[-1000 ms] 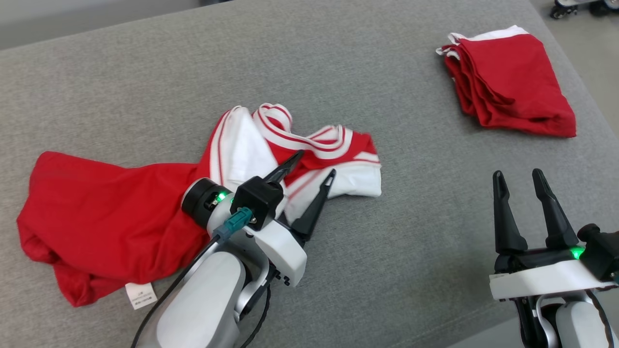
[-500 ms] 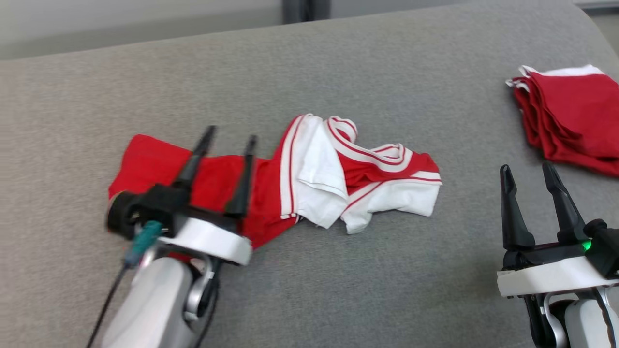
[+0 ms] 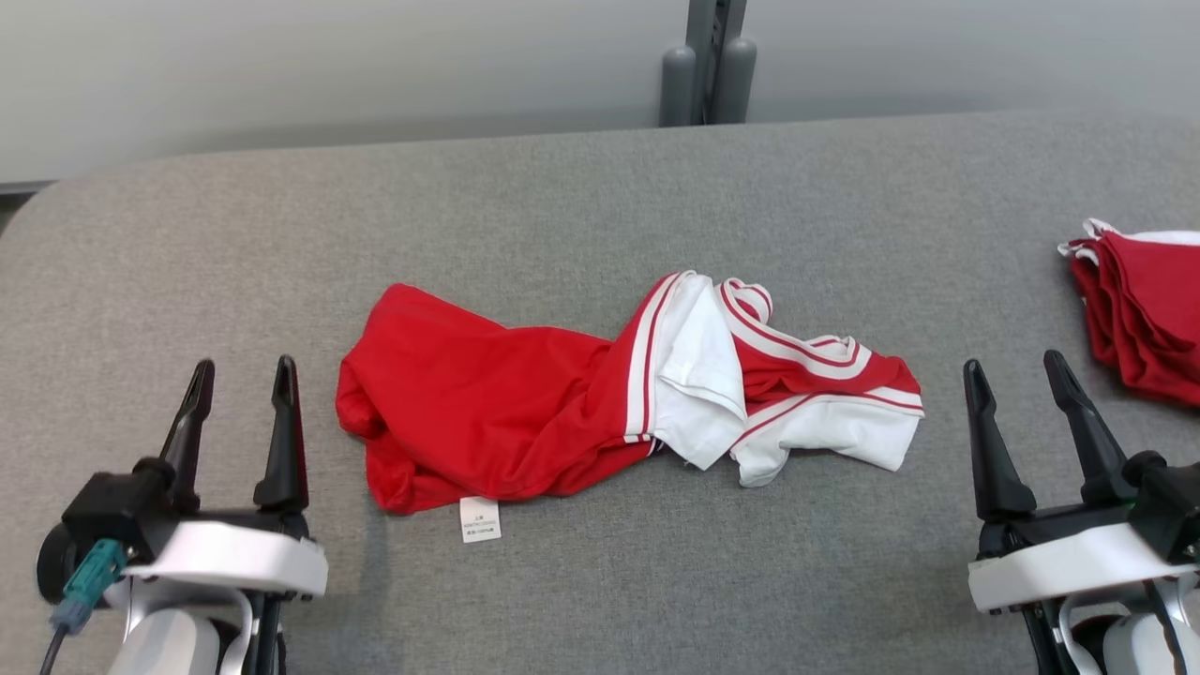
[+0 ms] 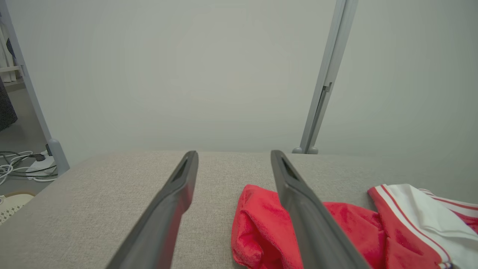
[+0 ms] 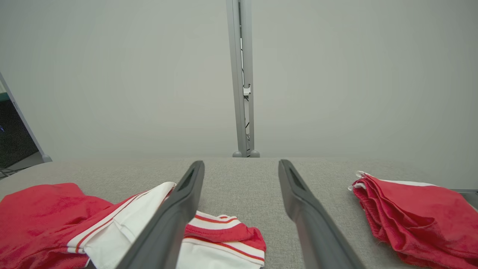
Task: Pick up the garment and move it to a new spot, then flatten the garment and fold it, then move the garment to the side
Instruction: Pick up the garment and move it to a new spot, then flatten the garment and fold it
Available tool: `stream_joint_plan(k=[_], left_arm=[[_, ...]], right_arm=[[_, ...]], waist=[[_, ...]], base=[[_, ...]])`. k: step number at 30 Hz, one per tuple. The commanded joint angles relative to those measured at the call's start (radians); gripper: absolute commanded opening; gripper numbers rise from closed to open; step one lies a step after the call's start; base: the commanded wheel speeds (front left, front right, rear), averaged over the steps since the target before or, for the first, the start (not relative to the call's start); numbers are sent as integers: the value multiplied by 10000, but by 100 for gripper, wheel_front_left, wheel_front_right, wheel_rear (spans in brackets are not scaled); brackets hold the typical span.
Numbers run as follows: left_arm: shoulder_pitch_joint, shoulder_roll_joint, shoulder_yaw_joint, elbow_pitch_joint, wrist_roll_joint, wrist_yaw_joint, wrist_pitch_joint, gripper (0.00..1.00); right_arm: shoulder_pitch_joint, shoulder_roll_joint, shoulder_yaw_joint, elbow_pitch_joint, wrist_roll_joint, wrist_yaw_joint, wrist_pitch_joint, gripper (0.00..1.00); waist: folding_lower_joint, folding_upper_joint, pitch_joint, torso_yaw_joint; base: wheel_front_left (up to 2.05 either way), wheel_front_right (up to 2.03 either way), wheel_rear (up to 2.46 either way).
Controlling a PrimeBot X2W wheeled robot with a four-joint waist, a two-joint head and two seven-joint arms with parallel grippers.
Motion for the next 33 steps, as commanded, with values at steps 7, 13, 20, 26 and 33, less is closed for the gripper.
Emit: stream_joint_plan(k=[7,13,20,26,33], left_arm=[[891,266,-17,19,-30,-190,-34,100],[1361,292,-184,-74,-11,-208,27,100],[1528,354,-328,-250,64,-130,124,100],[1505,371,-373,-370,94,-19,167,100],[1353,375,-420,-476,91,59,166,100]], right_arm=[[560,-68,1,53,-30,1,210,100],[956,-55,6,28,-16,1,401,100],[1178,-38,-56,-133,-39,1,568,100],[1135,-25,-57,-257,-76,1,580,100],[1057,-36,-92,-337,-118,1,602,100]], waist=[[0,0,-723,215],[0,0,-1092,235],[0,0,-1140,245],[0,0,-1041,247],[0,0,-876,260]], base=[[0,0,0],[0,0,0],[0,0,0],[0,0,0],[0,0,0]])
